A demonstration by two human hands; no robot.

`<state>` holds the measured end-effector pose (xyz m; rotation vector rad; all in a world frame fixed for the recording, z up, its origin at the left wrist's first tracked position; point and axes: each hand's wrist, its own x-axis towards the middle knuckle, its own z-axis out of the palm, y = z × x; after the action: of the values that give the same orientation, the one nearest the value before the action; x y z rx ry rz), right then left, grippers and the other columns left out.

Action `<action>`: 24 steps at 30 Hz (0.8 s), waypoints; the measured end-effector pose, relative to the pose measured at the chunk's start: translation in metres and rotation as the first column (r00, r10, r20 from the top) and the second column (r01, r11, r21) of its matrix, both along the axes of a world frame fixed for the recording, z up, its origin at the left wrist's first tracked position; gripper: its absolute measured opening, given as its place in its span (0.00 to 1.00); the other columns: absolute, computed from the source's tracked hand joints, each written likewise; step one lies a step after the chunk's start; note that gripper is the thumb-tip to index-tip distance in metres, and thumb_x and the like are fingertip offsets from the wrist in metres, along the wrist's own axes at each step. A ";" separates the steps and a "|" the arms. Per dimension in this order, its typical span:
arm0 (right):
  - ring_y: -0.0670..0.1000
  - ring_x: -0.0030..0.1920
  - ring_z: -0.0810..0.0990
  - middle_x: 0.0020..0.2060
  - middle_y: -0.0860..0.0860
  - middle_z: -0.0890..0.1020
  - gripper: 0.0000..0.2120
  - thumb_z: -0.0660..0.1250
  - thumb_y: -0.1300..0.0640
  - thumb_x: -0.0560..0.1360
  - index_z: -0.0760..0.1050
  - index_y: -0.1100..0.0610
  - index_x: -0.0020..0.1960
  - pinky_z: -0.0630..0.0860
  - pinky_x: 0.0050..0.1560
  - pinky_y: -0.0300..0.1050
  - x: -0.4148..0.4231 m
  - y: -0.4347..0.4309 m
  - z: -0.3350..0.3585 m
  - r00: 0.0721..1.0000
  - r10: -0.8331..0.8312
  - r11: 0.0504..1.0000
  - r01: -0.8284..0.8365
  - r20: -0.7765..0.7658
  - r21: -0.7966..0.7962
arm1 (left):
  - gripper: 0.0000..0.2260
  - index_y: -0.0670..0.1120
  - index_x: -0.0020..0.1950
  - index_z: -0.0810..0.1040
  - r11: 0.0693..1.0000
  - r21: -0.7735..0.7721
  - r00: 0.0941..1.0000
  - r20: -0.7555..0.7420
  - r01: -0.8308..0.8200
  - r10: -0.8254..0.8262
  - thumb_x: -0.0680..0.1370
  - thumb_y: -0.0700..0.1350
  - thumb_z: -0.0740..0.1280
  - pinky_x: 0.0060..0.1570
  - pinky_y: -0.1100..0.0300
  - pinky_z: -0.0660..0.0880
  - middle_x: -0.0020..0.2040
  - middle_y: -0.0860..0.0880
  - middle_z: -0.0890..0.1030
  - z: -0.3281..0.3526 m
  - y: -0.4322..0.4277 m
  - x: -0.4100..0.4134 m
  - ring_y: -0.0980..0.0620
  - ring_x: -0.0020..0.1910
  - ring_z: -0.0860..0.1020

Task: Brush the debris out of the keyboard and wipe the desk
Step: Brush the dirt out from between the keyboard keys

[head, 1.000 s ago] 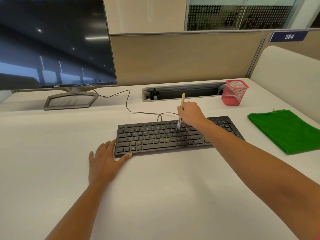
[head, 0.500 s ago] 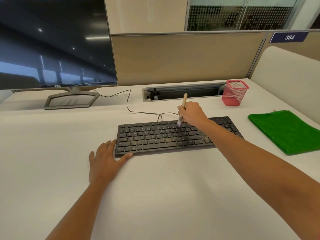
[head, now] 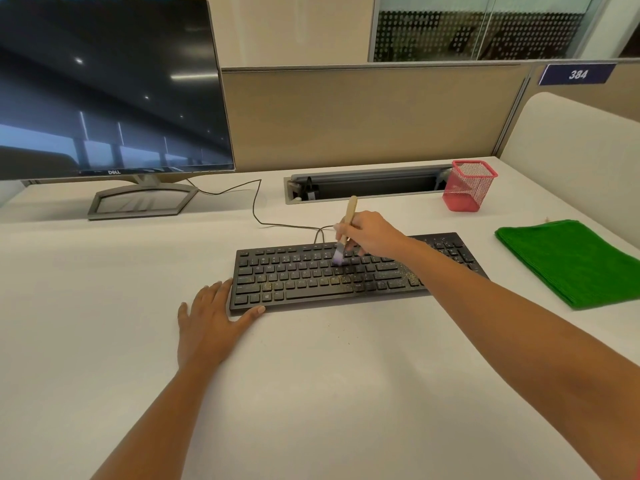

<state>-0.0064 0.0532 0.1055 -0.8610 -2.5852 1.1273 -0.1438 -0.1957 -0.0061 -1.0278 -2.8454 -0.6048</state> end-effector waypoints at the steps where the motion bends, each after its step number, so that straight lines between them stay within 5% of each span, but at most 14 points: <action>1: 0.49 0.40 0.78 0.45 0.55 0.79 0.15 0.58 0.53 0.80 0.77 0.63 0.53 0.74 0.34 0.32 0.001 0.000 -0.001 0.999 0.024 0.999 -0.025 0.034 0.037 | 0.46 0.53 0.74 0.62 1.000 0.000 1.000 0.001 0.000 0.000 0.62 0.77 0.43 0.72 0.44 0.52 0.73 0.51 0.66 0.000 0.000 0.000 0.52 0.74 0.59; 4: 0.51 0.42 0.76 0.44 0.57 0.79 0.18 0.57 0.51 0.80 0.77 0.65 0.54 0.72 0.42 0.41 0.005 0.005 -0.001 0.986 0.017 0.981 -0.048 0.163 0.189 | 0.46 0.53 0.74 0.62 1.000 -0.001 1.000 0.005 0.001 -0.001 0.62 0.77 0.44 0.72 0.44 0.51 0.73 0.51 0.66 0.000 0.000 0.000 0.51 0.74 0.59; 7: 0.51 0.40 0.75 0.44 0.58 0.80 0.17 0.56 0.52 0.81 0.76 0.64 0.55 0.70 0.40 0.41 0.010 0.011 0.001 0.965 -0.045 0.943 -0.044 0.258 0.329 | 0.46 0.52 0.74 0.62 1.000 0.002 1.000 0.005 0.003 -0.003 0.63 0.76 0.44 0.72 0.44 0.51 0.73 0.52 0.66 0.000 0.000 0.000 0.52 0.74 0.59; 11: 0.52 0.40 0.76 0.46 0.58 0.80 0.16 0.55 0.54 0.81 0.76 0.64 0.56 0.70 0.41 0.42 0.011 0.016 0.003 0.950 -0.205 0.883 0.076 0.235 0.462 | 0.47 0.53 0.74 0.62 1.000 0.000 1.000 0.012 0.000 0.000 0.62 0.77 0.44 0.72 0.44 0.50 0.73 0.52 0.65 0.001 0.000 0.000 0.52 0.74 0.58; 16: 0.54 0.39 0.81 0.46 0.60 0.83 0.18 0.56 0.53 0.81 0.76 0.66 0.55 0.74 0.40 0.41 0.008 0.015 0.002 0.960 -0.275 0.913 0.247 0.043 0.324 | 0.47 0.53 0.74 0.62 1.000 0.001 1.000 0.007 0.004 -0.004 0.62 0.77 0.43 0.72 0.44 0.51 0.73 0.52 0.66 0.001 0.000 0.000 0.52 0.74 0.58; 20: 0.50 0.36 0.77 0.49 0.60 0.81 0.17 0.56 0.54 0.81 0.74 0.66 0.57 0.70 0.33 0.37 0.013 0.012 -0.002 0.957 -0.255 0.925 0.200 0.139 0.322 | 0.47 0.52 0.74 0.62 1.000 -0.002 1.000 0.001 0.003 -0.003 0.62 0.77 0.43 0.72 0.44 0.51 0.73 0.52 0.66 0.000 0.000 0.001 0.52 0.74 0.58; 24: 0.57 0.47 0.81 0.52 0.60 0.80 0.15 0.56 0.57 0.81 0.74 0.67 0.57 0.78 0.49 0.46 0.013 0.012 -0.001 0.951 -0.229 0.945 0.166 0.210 0.282 | 0.46 0.53 0.74 0.61 1.000 0.001 1.000 0.014 0.001 -0.001 0.62 0.76 0.44 0.72 0.45 0.50 0.73 0.52 0.65 0.000 0.000 -0.001 0.52 0.74 0.58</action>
<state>0.0070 0.0655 0.1048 -1.2237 -2.6744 0.6417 -0.1445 -0.1955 -0.0063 -1.0289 -2.8570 -0.6160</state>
